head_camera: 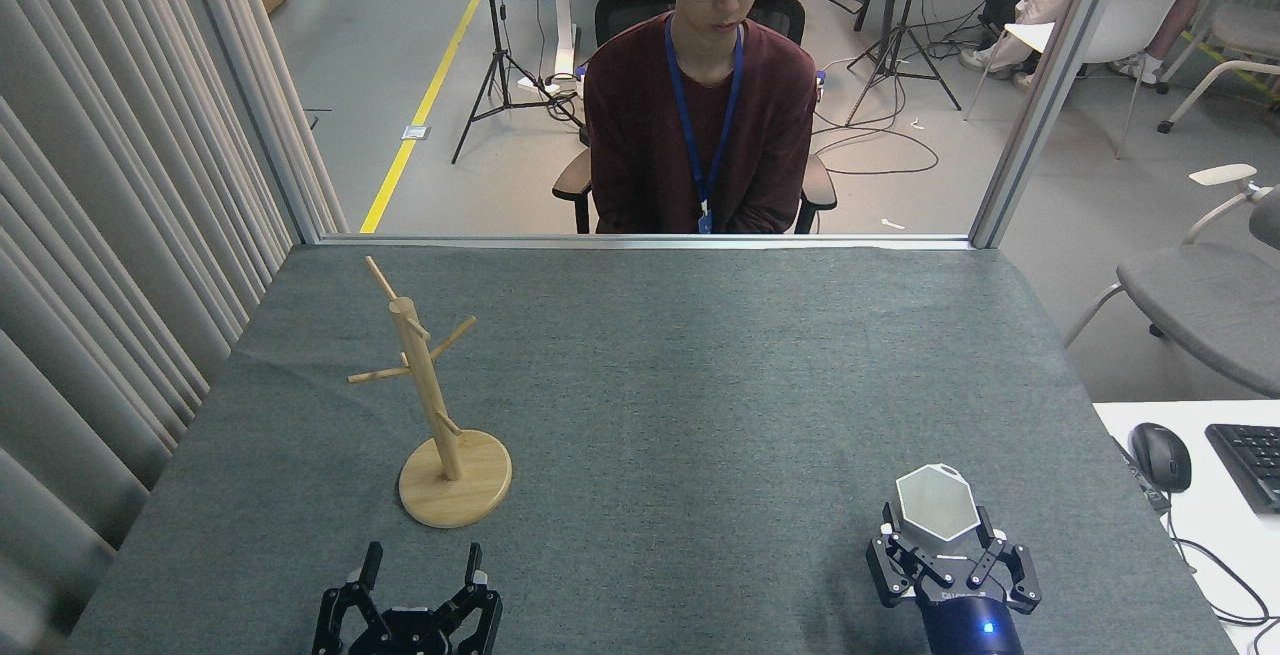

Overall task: Hang cup on storage rack
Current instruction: 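Lift the white cup with the right gripper toward the left gripper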

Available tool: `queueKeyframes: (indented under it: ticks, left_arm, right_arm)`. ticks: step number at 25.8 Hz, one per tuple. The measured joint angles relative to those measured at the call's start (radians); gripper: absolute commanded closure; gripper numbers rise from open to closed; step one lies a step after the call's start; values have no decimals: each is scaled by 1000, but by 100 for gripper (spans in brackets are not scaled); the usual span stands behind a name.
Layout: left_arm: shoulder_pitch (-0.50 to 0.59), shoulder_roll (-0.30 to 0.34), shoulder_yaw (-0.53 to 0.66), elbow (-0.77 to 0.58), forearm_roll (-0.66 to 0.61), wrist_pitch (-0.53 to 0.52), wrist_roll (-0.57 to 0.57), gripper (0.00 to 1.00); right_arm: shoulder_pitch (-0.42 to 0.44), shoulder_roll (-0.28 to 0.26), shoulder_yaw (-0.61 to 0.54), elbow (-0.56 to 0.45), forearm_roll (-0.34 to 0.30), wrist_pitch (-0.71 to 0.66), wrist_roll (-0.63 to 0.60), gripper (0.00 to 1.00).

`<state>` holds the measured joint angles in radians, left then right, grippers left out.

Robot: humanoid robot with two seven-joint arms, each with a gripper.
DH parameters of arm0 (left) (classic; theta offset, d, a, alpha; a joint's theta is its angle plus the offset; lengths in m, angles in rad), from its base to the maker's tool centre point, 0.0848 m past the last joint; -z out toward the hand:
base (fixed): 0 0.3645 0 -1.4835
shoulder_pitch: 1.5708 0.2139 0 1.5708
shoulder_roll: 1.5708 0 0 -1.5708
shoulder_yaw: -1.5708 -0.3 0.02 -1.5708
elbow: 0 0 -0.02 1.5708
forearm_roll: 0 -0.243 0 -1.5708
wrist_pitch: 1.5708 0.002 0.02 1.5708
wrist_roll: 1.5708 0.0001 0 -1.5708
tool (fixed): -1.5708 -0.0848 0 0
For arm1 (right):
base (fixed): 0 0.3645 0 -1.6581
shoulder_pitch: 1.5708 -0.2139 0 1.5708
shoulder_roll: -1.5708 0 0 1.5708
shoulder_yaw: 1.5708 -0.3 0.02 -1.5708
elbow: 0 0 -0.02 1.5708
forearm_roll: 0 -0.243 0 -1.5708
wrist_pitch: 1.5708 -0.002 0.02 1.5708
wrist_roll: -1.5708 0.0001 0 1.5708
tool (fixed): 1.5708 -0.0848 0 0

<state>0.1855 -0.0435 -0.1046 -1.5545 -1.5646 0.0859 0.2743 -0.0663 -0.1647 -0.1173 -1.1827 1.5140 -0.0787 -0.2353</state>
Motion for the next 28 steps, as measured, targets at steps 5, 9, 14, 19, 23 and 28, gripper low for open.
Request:
queueKeyframes:
  ticks: [5, 9, 14, 19, 23, 28]
  left_arm:
    - [-1, 0, 1, 4, 0, 0, 1, 0]
    - [-1, 0, 1, 4, -2, 0, 15, 0]
    - [1, -4, -6, 1, -7, -7, 22, 0]
    - [-10, -9, -69, 26, -13, -21, 23, 0]
    - [-38, -13, -144, 67, -28, -23, 19, 0]
    - [-63, -30, -268, 121, -125, -14, 15, 0]
  right_arm:
    - [-20, -2, 2, 34, 0, 1, -2, 50]
    - [-19, 1, 1, 35, -2, 1, -7, 50]
    - [4, 10, 2, -80, -5, -4, -18, 50]
    - [36, 40, 41, -241, -5, -9, -24, 50]
    - [45, 86, 127, -318, 25, -10, -26, 50]
    - [49, 154, 243, -357, 113, -9, -20, 50]
